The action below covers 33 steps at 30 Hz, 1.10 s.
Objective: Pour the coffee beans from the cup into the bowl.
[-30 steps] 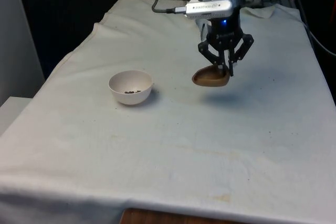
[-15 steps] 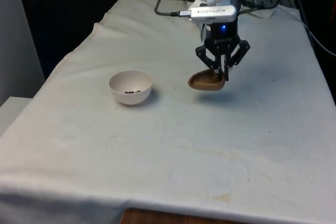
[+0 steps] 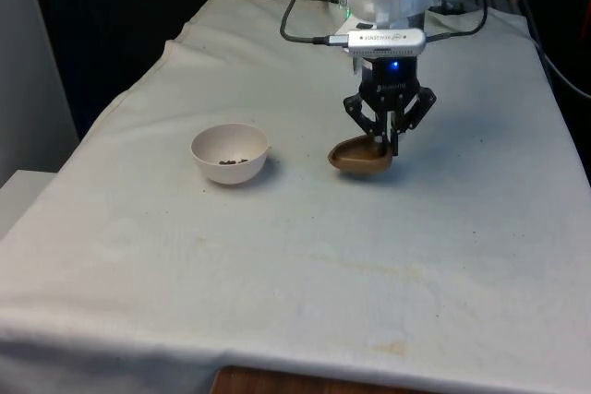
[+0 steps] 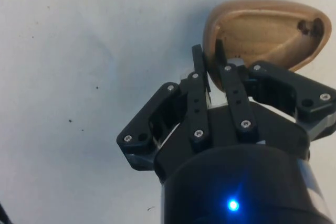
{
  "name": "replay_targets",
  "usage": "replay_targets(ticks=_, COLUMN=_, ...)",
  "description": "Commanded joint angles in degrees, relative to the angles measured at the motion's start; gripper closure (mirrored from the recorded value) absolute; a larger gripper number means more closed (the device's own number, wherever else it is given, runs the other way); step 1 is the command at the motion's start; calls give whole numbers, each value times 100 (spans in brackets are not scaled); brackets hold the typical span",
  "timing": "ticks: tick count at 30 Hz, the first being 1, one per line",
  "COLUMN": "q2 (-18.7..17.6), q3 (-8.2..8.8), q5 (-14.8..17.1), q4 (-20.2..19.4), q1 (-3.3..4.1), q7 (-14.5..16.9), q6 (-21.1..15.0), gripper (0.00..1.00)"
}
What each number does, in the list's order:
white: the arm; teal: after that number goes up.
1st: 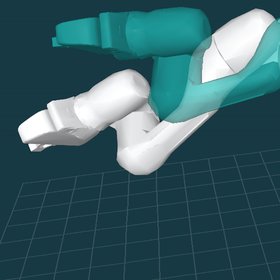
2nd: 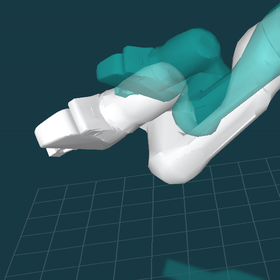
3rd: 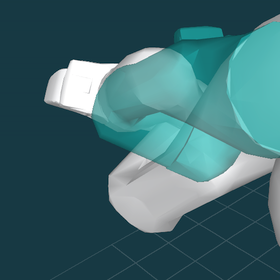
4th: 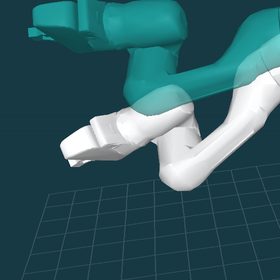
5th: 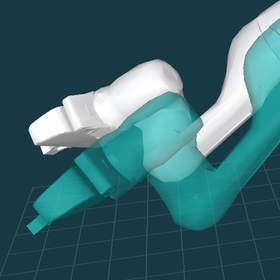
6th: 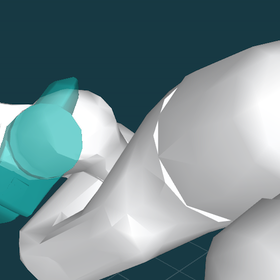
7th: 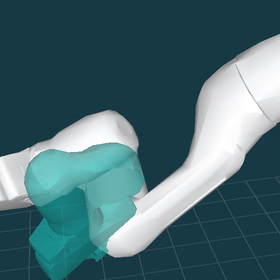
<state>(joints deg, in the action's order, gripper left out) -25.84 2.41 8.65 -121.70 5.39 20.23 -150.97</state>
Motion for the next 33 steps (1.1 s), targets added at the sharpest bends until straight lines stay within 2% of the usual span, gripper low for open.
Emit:
replay_targets(ticks=1, q2=-6, q3=34, q5=-57, q4=-40, q1=40, q7=-46, q6=-103, gripper=100)
replay_targets(ticks=3, q2=-17, q3=34, q5=-74, q4=-63, q1=46, q7=-46, q6=-155, gripper=100)
replay_targets(ticks=4, q2=-17, q3=-11, q5=-23, q4=-40, q1=0, q7=0, q6=-80, gripper=100)
replay_targets(ticks=5, q2=-23, q3=29, q5=-80, q4=-74, q1=46, q7=-52, q6=-178, gripper=100)
replay_targets(ticks=9, q2=-63, q3=17, q5=-120, q4=-120, q1=52, q7=-57, q6=-286, gripper=100)
replay_targets(ticks=11, q2=-80, q3=11, q5=-149, q4=-138, q1=46, q7=-69, q6=-332, gripper=91)
replay_targets(ticks=12, q2=-69, q3=-34, q5=-92, q4=-115, q1=0, q7=-11, q6=-235, gripper=87)
replay_targets(ticks=13, q2=-80, q3=11, q5=-155, q4=-143, q1=46, q7=-69, q6=-338, gripper=87)
replay_targets(ticks=16, q2=-86, q3=6, q5=-160, q4=-160, q1=46, q7=-74, q6=-372, gripper=71)
replay_targets(ticks=17, q2=-86, q3=6, q5=-160, q4=-172, q1=46, q7=-74, q6=-390, gripper=58)
replay_targets(ticks=19, q2=-92, q3=6, q5=-166, q4=-172, q1=52, q7=-74, q6=-395, gripper=48)
replay_targets(ticks=20, q2=-80, q3=-40, q5=-109, q4=-149, q1=0, q7=-11, q6=-321, gripper=42)
replay_targets(ticks=21, q2=-92, q3=6, q5=-166, q4=-172, q1=52, q7=-74, q6=-401, gripper=42)
replay_targets(ticks=24, q2=-97, q3=6, q5=-166, q4=-172, q1=52, q7=-74, q6=-401, gripper=27)
replay_targets(ticks=25, q2=-97, q3=6, q5=-166, q4=-172, q1=52, q7=-74, q6=-401, gripper=17)
replay_targets(ticks=28, q2=-29, q3=0, q5=-160, q4=-172, q1=40, q7=-63, q6=-344, gripper=2)
replay_targets(ticks=30, q2=-63, q3=-46, q5=-115, q4=-143, q1=0, q7=-11, q6=-332, gripper=0)
replay_targets(ticks=31, q2=34, q3=-6, q5=-155, q4=-178, q1=34, q7=-57, q6=-309, gripper=0)
replay_targets(ticks=33, q2=103, q3=-11, q5=-149, q4=-183, q1=29, q7=-57, q6=-269, gripper=0)
